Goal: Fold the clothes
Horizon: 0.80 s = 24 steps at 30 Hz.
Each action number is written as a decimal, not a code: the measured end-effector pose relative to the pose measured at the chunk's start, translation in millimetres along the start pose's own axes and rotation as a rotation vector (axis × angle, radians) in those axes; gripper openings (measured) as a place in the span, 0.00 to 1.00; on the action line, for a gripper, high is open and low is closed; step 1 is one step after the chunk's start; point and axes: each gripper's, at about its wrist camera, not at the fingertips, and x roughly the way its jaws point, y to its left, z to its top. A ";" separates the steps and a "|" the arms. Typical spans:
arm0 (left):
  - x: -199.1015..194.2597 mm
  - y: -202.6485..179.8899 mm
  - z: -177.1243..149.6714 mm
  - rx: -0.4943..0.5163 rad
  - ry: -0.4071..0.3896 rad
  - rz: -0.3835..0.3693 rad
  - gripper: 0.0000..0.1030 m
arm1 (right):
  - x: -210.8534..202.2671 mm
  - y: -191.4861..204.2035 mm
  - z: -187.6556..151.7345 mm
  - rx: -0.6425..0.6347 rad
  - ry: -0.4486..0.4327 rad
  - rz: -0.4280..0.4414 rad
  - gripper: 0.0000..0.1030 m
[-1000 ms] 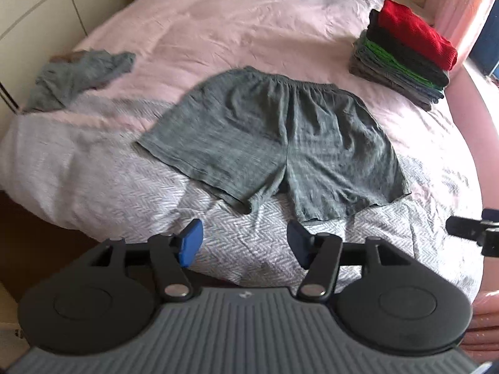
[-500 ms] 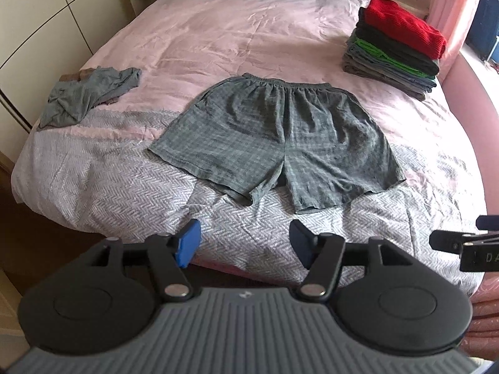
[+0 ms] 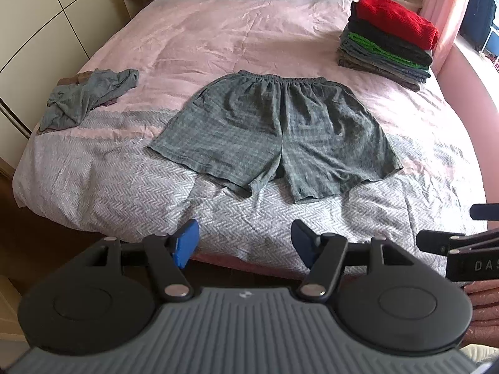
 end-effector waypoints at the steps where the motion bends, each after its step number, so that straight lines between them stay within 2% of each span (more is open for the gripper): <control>1: 0.1 0.0 -0.7 0.000 0.001 0.000 0.60 | 0.0 0.6 -0.2 -0.002 0.000 -0.001 0.99; 24: 2.7 -2.5 -4.7 -0.006 0.022 0.003 0.62 | 3.8 -1.2 2.5 -0.007 0.010 0.006 0.99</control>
